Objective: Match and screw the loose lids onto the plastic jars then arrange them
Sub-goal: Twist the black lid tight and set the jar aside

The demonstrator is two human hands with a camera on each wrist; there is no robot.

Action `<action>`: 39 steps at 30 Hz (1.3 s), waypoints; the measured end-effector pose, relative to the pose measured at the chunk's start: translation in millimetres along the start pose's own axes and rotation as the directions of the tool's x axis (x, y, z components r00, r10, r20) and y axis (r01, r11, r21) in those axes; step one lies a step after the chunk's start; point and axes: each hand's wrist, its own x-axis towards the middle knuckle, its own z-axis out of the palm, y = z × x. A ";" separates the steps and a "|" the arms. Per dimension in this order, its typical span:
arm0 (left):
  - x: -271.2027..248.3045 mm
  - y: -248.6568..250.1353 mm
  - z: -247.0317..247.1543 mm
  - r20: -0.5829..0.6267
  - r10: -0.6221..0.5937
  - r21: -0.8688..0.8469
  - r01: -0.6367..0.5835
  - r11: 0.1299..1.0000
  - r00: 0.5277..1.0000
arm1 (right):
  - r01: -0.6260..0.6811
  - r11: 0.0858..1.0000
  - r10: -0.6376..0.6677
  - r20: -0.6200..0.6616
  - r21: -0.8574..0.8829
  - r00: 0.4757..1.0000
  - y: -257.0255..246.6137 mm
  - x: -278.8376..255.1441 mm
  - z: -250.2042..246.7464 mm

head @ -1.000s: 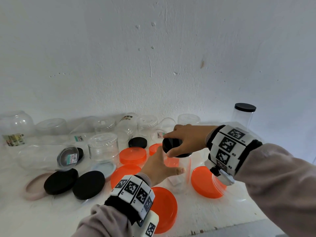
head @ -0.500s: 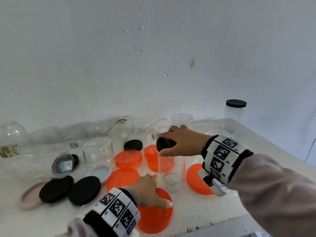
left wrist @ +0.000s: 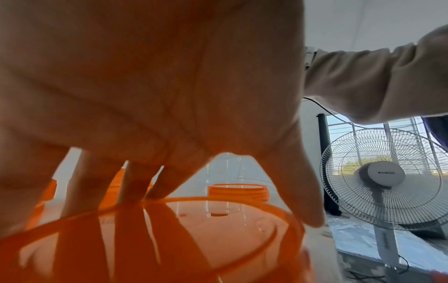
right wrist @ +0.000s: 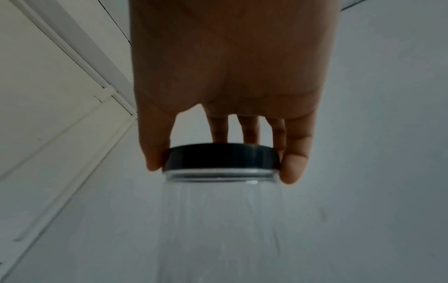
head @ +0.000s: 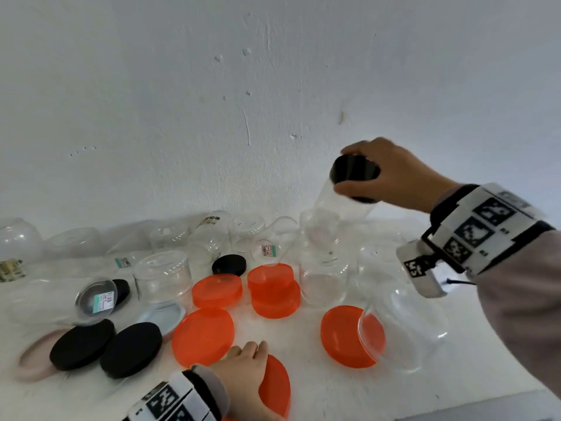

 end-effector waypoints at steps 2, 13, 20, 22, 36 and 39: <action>0.9 6.3 -3.8 -0.007 -0.025 -0.005 0.025 1.000 1.000 | -0.066 0.997 0.064 -0.068 -0.027 0.996 24.0 9.8 -5.3; 12.1 12.4 -22.2 -0.021 -0.089 -0.134 0.085 0.987 0.996 | -0.166 0.966 0.198 0.151 -0.198 0.969 128.6 45.0 42.8; 19.3 9.3 -30.7 -0.140 -0.092 -0.258 0.053 0.965 0.986 | -0.142 0.949 0.220 0.266 -0.283 0.938 155.8 62.0 63.6; 22.2 10.3 -32.7 -0.162 -0.095 -0.274 0.048 0.960 0.982 | -0.134 0.941 0.230 0.296 -0.310 0.927 160.5 65.9 67.3; 34.5 21.7 -34.1 -0.191 -0.099 -0.324 0.032 0.945 0.977 | -0.092 0.855 0.303 0.348 -0.510 0.887 168.8 82.9 72.2; 36.1 22.0 -33.6 -0.204 -0.098 -0.329 0.026 0.944 0.974 | -0.054 0.828 0.326 0.401 -0.558 0.856 168.0 84.0 71.2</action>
